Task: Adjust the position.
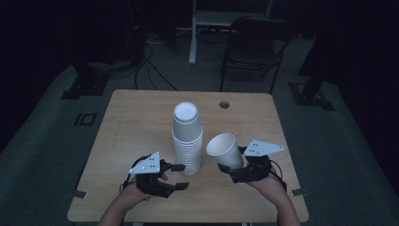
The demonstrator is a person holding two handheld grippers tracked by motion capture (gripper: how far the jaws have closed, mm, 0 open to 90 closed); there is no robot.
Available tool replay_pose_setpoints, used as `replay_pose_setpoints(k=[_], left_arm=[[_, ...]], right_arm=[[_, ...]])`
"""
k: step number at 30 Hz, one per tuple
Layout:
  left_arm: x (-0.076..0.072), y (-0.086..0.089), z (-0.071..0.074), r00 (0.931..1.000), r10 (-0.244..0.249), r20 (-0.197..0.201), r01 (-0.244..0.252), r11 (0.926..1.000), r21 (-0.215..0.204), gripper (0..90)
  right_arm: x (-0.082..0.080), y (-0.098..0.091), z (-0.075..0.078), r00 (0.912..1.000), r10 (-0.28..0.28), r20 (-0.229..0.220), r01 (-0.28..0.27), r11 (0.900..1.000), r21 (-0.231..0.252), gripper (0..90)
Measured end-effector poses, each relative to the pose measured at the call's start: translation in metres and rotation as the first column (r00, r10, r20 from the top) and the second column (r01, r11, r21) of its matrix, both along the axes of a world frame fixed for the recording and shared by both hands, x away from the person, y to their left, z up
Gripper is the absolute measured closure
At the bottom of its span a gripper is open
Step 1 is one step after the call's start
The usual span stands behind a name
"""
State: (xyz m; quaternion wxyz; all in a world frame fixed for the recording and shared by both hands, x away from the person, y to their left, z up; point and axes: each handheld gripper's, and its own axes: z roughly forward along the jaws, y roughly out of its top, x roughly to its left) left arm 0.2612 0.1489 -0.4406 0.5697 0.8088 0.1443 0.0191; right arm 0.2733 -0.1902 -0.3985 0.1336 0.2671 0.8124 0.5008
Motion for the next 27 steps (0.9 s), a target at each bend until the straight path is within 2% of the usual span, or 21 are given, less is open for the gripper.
replay_pose_setpoints(k=[2, 4, 6, 7, 9, 11, 13, 15, 18, 21, 23, 27], left_arm=[[0.000, 0.003, -0.002, 0.9998, 0.019, 0.007, -0.019, 0.9998, 0.009, 38.1], [0.001, 0.005, -0.004, 0.9992, 0.039, 0.000, -0.039, 0.9992, 0.009, 33.7], [0.001, 0.007, -0.006, 0.9988, 0.049, -0.003, -0.049, 0.9988, 0.000, 30.9], [0.003, 0.009, -0.008, 0.9966, 0.082, -0.009, -0.082, 0.9967, -0.001, 30.9], [0.004, 0.013, -0.010, 0.9939, 0.108, -0.021, -0.108, 0.9940, -0.015, 26.9], [0.005, 0.016, -0.012, 0.9905, 0.133, -0.034, -0.134, 0.9907, -0.020, 26.5], [0.005, 0.017, -0.013, 0.9898, 0.136, -0.041, -0.137, 0.9904, -0.020, 26.1], [0.005, 0.015, -0.015, 0.9922, 0.105, -0.067, -0.107, 0.9939, -0.025, 23.2], [0.004, 0.007, -0.015, 0.9949, 0.080, -0.062, -0.080, 0.9968, -0.003, 21.4], [0.003, 0.000, -0.014, 0.9964, 0.064, -0.055, -0.064, 0.9980, 0.002, 19.6], [0.004, 0.000, -0.014, 0.9965, 0.064, -0.053, -0.065, 0.9979, -0.007, 18.6], [0.006, 0.009, -0.023, 0.9905, 0.116, -0.073, -0.116, 0.9932, 0.003, 16.2]], right_arm=[[0.000, -0.003, -0.004, 0.9995, -0.030, 0.011, 0.030, 0.9994, 0.016, 20.5], [0.001, -0.003, -0.008, 0.9979, -0.060, 0.022, 0.060, 0.9979, 0.024, 20.5], [0.002, -0.004, -0.010, 0.9978, -0.063, 0.019, 0.063, 0.9977, 0.025, 20.5], [0.003, -0.004, -0.012, 0.9969, -0.075, 0.024, 0.074, 0.9969, 0.027, 20.5], [0.004, -0.003, -0.020, 0.9943, -0.102, 0.031, 0.101, 0.9946, 0.023, 20.5], [0.004, -0.001, -0.023, 0.9958, -0.088, 0.024, 0.088, 0.9960, 0.013, 20.5], [0.004, 0.000, -0.025, 0.9954, -0.092, 0.029, 0.092, 0.9958, 0.005, 20.5], [0.003, 0.002, -0.029, 0.9971, -0.074, 0.016, 0.074, 0.9970, 0.024, 20.5], [0.000, 0.005, -0.030, 0.9987, -0.049, 0.010, 0.049, 0.9979, 0.043, 20.5], [-0.001, 0.007, -0.032, 0.9989, -0.047, 0.006, 0.047, 0.9979, 0.043, 20.5], [-0.002, 0.006, -0.035, 0.9982, -0.060, 0.008, 0.059, 0.9974, 0.041, 20.5], [0.000, -0.001, -0.039, 0.9943, -0.104, 0.023, 0.104, 0.9942, 0.029, 20.5]])
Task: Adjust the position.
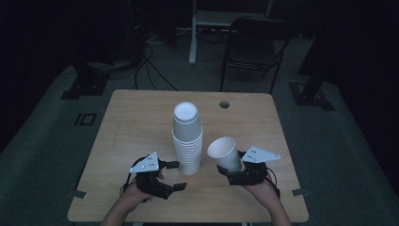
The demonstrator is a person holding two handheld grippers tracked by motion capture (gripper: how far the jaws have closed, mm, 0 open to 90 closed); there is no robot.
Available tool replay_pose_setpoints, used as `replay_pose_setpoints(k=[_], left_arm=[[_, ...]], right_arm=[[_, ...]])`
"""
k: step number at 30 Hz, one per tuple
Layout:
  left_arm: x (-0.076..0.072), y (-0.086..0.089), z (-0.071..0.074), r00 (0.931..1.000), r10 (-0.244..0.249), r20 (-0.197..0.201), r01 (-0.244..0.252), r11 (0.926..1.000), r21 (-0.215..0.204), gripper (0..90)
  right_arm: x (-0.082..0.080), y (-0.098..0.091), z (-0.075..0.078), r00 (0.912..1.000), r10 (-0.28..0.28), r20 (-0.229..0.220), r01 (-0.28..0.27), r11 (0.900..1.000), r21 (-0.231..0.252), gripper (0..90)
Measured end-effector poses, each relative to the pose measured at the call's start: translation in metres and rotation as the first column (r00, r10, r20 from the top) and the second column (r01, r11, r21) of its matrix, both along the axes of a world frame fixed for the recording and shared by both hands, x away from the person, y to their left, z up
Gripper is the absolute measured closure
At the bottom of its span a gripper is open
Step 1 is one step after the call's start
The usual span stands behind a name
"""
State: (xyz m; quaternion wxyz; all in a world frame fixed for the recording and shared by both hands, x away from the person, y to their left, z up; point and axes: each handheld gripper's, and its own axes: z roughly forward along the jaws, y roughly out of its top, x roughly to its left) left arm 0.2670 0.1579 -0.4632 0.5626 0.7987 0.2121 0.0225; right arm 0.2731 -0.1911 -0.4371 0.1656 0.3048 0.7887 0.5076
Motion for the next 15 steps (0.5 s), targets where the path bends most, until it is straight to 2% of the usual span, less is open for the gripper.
replay_pose_setpoints(k=[4, 8, 12, 15], left_arm=[[0.001, 0.011, -0.007, 0.9990, 0.043, -0.015, -0.043, 0.9991, 0.001, 14.4], [-0.001, 0.012, -0.007, 0.9988, 0.042, -0.028, -0.042, 0.9990, -0.012, 13.9], [-0.005, 0.003, -0.007, 0.9993, -0.016, -0.035, 0.016, 0.9999, 0.001, 13.8], [-0.009, -0.008, -0.004, 0.9978, -0.062, -0.021, 0.062, 0.9980, 0.007, 13.8]], right_arm=[[0.003, -0.010, -0.005, 0.9994, -0.033, -0.008, 0.033, 0.9991, 0.025, 20.5], [0.002, -0.012, -0.007, 0.9993, -0.036, -0.006, 0.036, 0.9982, 0.048, 20.5], [-0.002, -0.010, -0.006, 0.9999, -0.015, 0.006, 0.014, 0.9975, 0.070, 20.4], [-0.008, -0.007, -0.005, 0.9998, -0.001, 0.022, 0.000, 0.9968, 0.080, 20.4]])
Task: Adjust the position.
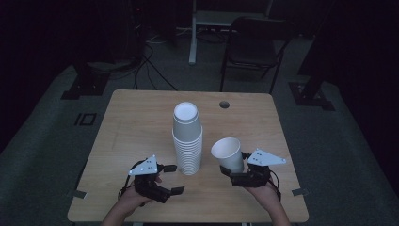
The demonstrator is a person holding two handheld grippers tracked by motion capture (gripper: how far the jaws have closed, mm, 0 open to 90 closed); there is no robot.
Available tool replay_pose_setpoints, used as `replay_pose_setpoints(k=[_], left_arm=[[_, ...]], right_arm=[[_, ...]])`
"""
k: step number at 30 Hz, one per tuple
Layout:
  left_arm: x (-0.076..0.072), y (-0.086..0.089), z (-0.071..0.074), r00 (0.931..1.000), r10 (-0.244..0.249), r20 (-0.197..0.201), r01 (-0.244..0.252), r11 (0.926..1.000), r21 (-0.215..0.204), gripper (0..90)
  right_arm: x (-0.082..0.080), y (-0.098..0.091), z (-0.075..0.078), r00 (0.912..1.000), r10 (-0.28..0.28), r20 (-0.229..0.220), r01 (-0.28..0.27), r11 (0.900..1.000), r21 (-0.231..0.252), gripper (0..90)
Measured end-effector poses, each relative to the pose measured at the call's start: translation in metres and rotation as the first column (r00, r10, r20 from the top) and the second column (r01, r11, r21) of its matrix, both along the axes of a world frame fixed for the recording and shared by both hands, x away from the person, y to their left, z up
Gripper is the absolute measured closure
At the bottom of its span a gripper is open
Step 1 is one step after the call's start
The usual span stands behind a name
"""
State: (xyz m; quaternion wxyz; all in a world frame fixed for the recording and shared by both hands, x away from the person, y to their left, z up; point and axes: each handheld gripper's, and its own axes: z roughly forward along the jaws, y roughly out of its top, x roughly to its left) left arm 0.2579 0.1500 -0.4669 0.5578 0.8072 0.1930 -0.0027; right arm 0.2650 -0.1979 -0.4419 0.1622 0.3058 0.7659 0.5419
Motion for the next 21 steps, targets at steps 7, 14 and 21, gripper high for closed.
replay_pose_setpoints(k=[7, 14, 21], left_arm=[[-0.003, -0.024, 0.012, 0.9971, -0.072, 0.022, 0.073, 0.9973, -0.007, 13.9], [-0.002, -0.042, 0.021, 0.9936, -0.104, 0.043, 0.105, 0.9945, -0.005, 13.8], [-0.003, -0.051, 0.030, 0.9913, -0.115, 0.064, 0.116, 0.9932, -0.010, 12.3]], right_arm=[[-0.016, 0.017, 0.001, 0.9974, 0.070, 0.017, -0.070, 0.9975, -0.001, 20.4], [-0.022, 0.030, -0.002, 0.9923, 0.123, 0.011, -0.124, 0.9923, 0.002, 20.4], [-0.022, 0.035, -0.008, 0.9896, 0.143, -0.014, -0.143, 0.9893, -0.026, 20.2]])
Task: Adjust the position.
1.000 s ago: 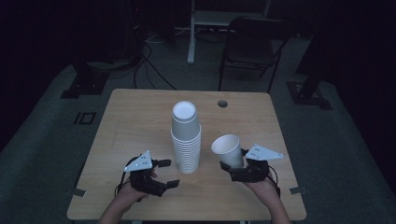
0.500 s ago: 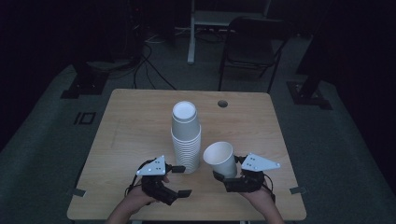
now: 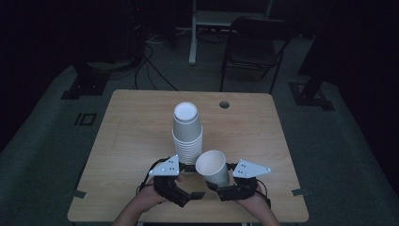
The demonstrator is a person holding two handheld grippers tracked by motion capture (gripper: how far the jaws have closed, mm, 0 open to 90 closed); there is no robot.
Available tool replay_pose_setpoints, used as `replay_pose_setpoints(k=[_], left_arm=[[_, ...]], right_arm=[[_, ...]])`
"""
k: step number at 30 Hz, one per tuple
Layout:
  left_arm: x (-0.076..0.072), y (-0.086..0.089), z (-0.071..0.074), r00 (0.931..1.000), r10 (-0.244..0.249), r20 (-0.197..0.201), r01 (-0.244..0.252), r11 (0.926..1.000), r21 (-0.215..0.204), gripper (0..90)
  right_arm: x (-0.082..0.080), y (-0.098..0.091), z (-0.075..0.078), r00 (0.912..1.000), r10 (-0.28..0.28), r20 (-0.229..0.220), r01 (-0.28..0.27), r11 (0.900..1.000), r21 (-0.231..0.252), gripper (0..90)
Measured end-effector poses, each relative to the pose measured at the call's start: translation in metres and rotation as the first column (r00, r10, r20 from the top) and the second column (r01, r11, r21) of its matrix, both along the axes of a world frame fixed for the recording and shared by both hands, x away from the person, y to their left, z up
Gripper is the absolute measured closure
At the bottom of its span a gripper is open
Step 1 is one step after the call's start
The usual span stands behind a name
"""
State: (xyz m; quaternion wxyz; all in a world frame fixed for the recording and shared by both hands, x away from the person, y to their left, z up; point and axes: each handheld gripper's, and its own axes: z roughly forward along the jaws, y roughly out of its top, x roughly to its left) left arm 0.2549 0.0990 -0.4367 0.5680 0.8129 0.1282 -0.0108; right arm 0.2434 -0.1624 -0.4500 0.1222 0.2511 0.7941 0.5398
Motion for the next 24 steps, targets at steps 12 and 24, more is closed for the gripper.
replay_pose_setpoints(k=[12, 24], left_arm=[[-0.001, -0.005, 0.001, 0.9997, -0.023, 0.000, 0.023, 0.9997, -0.004, 11.0], [0.000, 0.014, -0.004, 0.9992, 0.041, 0.000, -0.041, 0.9992, 0.000, 9.6]], right_arm=[[0.003, 0.006, -0.010, 0.9997, -0.011, -0.020, 0.010, 0.9963, -0.085, 20.2], [0.008, -0.006, -0.009, 0.9975, -0.067, -0.020, 0.066, 0.9958, -0.064, 20.5]])
